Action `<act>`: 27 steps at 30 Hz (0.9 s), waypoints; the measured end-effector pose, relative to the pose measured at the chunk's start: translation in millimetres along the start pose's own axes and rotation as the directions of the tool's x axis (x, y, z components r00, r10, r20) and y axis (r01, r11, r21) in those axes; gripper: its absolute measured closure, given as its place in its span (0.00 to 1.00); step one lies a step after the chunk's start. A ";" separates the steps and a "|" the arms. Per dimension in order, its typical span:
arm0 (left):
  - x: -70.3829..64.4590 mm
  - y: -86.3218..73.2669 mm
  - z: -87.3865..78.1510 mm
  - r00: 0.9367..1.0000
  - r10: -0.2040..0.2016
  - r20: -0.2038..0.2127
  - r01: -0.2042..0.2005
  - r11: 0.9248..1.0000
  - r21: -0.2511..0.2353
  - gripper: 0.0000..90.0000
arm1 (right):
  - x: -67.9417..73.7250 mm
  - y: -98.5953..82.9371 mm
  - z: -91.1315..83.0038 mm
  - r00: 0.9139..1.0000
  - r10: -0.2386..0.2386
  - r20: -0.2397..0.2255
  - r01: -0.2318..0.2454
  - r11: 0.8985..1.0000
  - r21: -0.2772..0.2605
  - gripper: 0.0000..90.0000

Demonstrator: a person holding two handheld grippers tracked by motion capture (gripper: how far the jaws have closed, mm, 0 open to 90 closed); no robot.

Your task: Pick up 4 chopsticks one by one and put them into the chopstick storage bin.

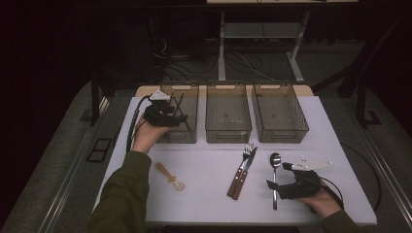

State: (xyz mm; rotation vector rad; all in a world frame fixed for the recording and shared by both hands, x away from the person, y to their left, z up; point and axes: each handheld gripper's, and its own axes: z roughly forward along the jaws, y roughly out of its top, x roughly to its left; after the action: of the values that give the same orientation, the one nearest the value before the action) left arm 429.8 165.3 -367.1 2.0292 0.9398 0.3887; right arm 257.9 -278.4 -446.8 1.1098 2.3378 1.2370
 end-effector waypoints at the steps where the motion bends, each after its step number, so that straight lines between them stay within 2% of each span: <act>1: -3.5 -1.8 -2.3 1.000 0.004 0.006 -0.004 1.000 -0.006 0.32 | 0.0 0.0 0.0 1.000 0.000 0.000 0.000 1.000 0.000 0.10; 4: -10.9 -7.1 -6.8 1.000 0.006 0.019 -0.005 1.000 -0.012 0.31 | 0.2 0.3 -0.1 1.000 0.002 -0.001 -0.002 1.000 -0.001 0.10; 5: -12.9 -9.5 -8.7 1.000 0.020 0.022 -0.019 1.000 -0.005 0.30 | 0.3 0.3 0.1 1.000 0.002 0.000 -0.002 1.000 0.000 0.10; 8: -19.4 -17.1 -12.4 0.999 0.028 0.033 -0.028 1.000 -0.002 0.29 | 0.1 0.3 0.4 1.000 0.003 0.002 -0.003 1.000 0.005 0.10; 13: -31.8 -30.1 -17.7 0.998 0.031 0.052 -0.030 0.999 -0.025 0.28 | -0.2 0.0 0.1 1.000 0.004 0.004 -0.004 1.000 0.002 0.10; 16: -38.5 -34.5 -21.5 0.997 0.061 0.057 -0.061 0.998 -0.006 0.28 | -0.2 0.1 -0.3 1.000 0.002 0.003 -0.002 1.000 -0.001 0.10; 18: -45.0 -38.8 -25.1 0.996 0.063 0.066 -0.062 0.998 -0.020 0.28 | 0.2 0.3 -0.6 1.000 0.001 0.004 -0.001 1.000 0.000 0.10; 21: -52.3 -45.2 -27.0 0.994 0.082 0.069 -0.081 0.997 -0.007 0.28 | 0.6 0.3 -2.1 1.000 -0.001 0.006 0.001 1.000 -0.004 0.10; 27: -65.5 -59.5 -32.0 0.992 0.094 0.087 -0.094 0.996 -0.006 0.28 | 1.5 0.6 -3.6 1.000 0.000 0.007 0.000 1.000 -0.005 0.10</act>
State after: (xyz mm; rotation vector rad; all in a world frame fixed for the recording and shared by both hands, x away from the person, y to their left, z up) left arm 339.3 156.5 -391.5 2.0765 0.7924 0.3484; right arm 255.3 -279.2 -444.0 1.1114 2.3281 1.2360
